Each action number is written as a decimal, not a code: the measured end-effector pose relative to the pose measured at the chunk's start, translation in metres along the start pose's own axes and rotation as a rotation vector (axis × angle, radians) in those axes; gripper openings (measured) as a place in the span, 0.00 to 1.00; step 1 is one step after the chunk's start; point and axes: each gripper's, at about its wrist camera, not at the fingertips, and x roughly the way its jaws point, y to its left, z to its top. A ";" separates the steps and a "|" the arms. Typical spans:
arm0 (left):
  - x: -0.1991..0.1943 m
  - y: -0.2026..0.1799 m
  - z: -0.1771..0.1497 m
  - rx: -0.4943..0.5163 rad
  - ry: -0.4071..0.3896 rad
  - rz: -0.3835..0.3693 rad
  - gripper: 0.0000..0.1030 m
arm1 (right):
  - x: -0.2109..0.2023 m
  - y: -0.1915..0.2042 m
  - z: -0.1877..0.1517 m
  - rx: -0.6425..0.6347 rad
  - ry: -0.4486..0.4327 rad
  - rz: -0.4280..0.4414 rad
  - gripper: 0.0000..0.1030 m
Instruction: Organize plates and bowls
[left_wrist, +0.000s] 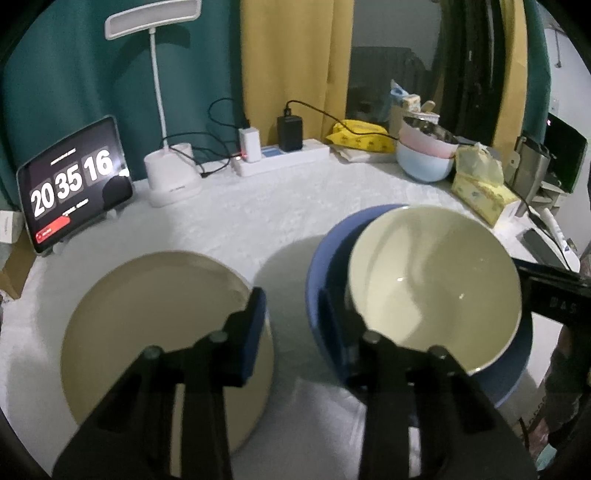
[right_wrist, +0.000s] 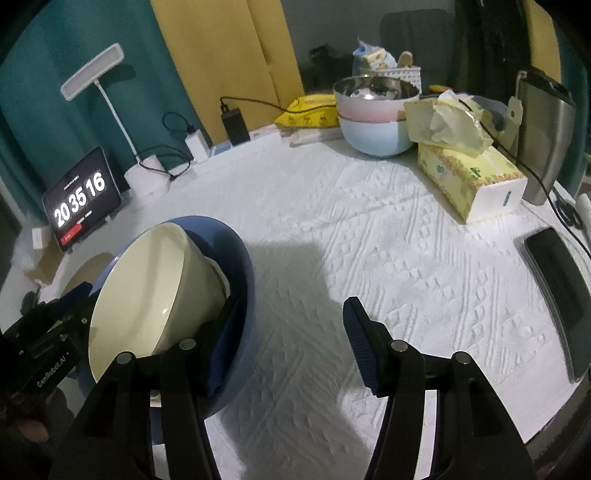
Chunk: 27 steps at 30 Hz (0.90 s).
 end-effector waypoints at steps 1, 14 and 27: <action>-0.001 -0.002 0.000 0.005 -0.004 -0.004 0.22 | 0.001 0.001 0.000 -0.001 -0.005 0.005 0.52; -0.005 -0.006 0.000 -0.004 -0.022 -0.047 0.09 | -0.001 0.020 -0.002 -0.024 -0.047 0.022 0.11; -0.007 -0.008 0.001 -0.015 -0.017 -0.068 0.10 | -0.011 0.020 -0.002 0.000 -0.057 0.004 0.11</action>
